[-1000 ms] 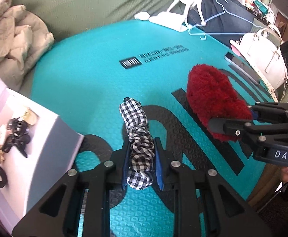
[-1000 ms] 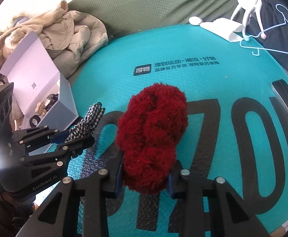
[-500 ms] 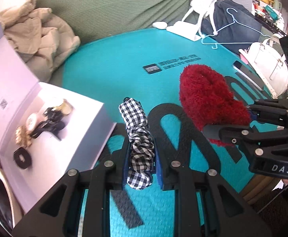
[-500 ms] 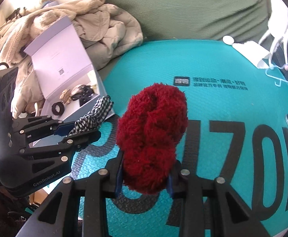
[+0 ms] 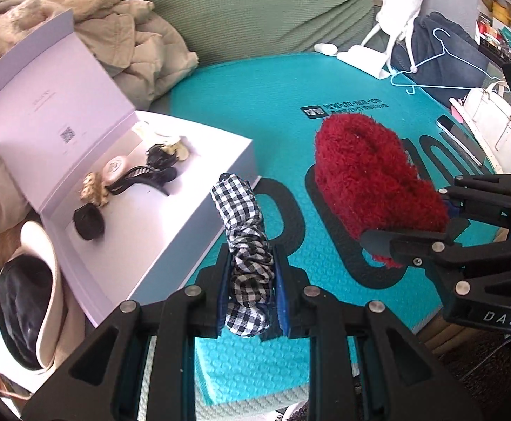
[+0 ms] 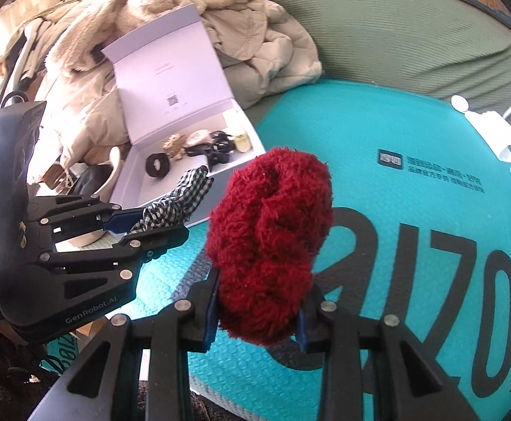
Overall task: Organize objects
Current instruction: 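Carry the checked and red scrunchies with both tools over the white box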
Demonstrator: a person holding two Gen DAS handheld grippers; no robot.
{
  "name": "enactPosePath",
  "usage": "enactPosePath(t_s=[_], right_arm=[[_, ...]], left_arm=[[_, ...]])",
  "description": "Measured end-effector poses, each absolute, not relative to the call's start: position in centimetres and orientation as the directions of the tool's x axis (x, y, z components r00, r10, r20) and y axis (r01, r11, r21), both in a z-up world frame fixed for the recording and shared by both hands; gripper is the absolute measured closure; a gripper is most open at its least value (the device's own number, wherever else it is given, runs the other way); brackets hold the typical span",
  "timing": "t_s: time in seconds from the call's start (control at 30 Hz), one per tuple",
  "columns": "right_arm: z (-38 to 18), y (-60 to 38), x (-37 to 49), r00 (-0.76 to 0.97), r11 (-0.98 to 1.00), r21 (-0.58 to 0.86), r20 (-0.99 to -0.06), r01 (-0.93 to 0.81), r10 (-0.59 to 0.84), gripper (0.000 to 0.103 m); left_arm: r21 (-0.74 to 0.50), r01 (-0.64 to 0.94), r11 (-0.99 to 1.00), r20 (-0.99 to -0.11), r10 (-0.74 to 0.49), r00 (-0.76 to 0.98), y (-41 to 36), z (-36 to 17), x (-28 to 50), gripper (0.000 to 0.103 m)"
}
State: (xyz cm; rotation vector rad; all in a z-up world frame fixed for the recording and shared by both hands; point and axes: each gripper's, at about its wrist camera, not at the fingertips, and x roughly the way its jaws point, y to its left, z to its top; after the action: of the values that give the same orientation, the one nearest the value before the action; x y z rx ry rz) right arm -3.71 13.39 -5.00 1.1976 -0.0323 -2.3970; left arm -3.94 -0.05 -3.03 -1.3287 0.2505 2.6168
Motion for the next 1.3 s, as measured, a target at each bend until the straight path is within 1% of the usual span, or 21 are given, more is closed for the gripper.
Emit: enactPosePath(t_s=[0.3, 0.47, 0.8, 1.0, 1.3], right_arm=[[-3.9, 10.1, -2.8, -0.495, -0.844, 0.184, -0.739, 0.503, -0.456, 0.07], [-3.5, 9.0, -3.1, -0.484, -0.825, 0.172, -0.738, 0.539, -0.47, 0.07], [-2.3, 7.0, -5.3, -0.459, -0.785, 0.152, -0.739, 0.6, -0.494, 0.07], [-1.6, 5.8, -6.9, -0.446, -0.764, 0.158, -0.731, 0.625, -0.517, 0.07], [-1.9, 4.6, -9.5, -0.417, -0.747, 0.192, -0.73, 0.636, -0.542, 0.07]], left_arm=[[0.094, -0.17, -0.981, -0.812, 0.023, -0.584, -2.6, -2.1, -2.2, 0.082], [0.1, -0.134, -0.986, -0.809, -0.002, -0.588, -3.9, -1.4, -2.4, 0.082], [0.088, -0.057, -0.995, -0.802, -0.036, -0.596, -6.4, -0.5, -4.7, 0.082], [0.075, -0.027, -0.997, -0.801, -0.044, -0.597, -8.1, -0.6, -5.7, 0.082], [0.088, -0.008, -0.996, -0.801, -0.066, -0.595, -9.6, -0.7, -7.9, 0.082]])
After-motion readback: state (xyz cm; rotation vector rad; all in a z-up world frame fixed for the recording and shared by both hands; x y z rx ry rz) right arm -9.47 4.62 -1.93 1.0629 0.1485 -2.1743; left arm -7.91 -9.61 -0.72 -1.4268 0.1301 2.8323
